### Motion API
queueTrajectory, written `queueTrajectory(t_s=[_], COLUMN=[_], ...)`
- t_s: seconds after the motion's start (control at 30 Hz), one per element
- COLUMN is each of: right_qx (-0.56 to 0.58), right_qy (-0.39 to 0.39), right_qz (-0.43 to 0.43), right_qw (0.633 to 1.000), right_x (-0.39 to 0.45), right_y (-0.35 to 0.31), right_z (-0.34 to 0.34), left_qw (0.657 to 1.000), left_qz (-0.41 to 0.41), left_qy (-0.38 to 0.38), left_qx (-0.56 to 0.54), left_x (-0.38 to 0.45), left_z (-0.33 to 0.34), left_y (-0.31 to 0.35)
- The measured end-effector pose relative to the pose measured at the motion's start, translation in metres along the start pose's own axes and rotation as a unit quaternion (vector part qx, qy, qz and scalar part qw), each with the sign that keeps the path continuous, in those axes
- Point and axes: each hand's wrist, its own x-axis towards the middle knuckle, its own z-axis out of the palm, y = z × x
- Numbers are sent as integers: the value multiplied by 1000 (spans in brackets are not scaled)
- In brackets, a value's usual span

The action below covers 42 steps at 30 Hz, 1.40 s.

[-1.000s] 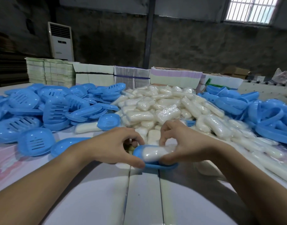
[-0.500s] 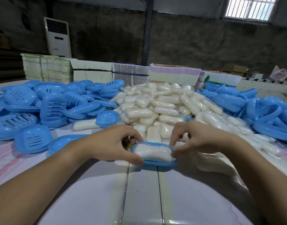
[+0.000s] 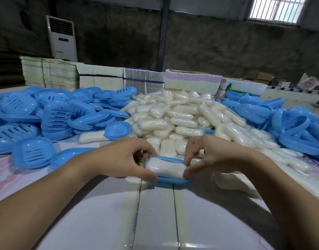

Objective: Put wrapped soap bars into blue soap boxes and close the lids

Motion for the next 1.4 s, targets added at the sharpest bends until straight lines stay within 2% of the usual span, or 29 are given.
queueTrajectory(t_s=[0.17,0.23,0.3,0.4,0.47,0.5,0.6,0.67,0.9,1.03,1.13,1.2,1.27,1.33,1.4], right_qx=[25,53,86,42,-22,-60,-149,-153,-146,-152,-98,19,151,261,386], right_qy=[25,73,165,337,433,451,379,336,317,368,460,510,519,492,428], right_qz=[0,10,45,149,246,297,460,519,540,502,364,245,129,46,-28], right_qw=[999,996,982,929,867,840,789,771,766,767,804,824,832,829,817], right_x=[-4,-5,-3,1,-6,-14,-42,-51,-52,-54,-47,-41,-38,-37,-35], right_y=[4,13,31,72,102,120,170,190,200,201,183,159,127,94,65], right_z=[-4,-11,-20,-35,-49,-54,-54,-47,-47,-48,-50,-51,-49,-47,-43], left_qw=[1000,1000,999,998,998,998,996,995,997,998,999,999,999,999,999], left_qz=[15,22,30,42,46,45,48,48,21,19,17,10,-2,-4,5], left_qy=[3,4,3,9,22,26,37,51,71,58,47,42,32,35,38], left_qx=[8,19,28,37,38,41,62,71,38,-10,0,7,18,39,39], left_x=[3,4,5,7,9,10,10,9,7,4,6,5,2,2,1], left_z=[1,1,1,3,4,5,7,10,12,15,17,18,16,11,6], left_y=[-2,-4,-6,-11,-16,-19,-27,-33,-39,-36,-41,-45,-44,-40,-32])
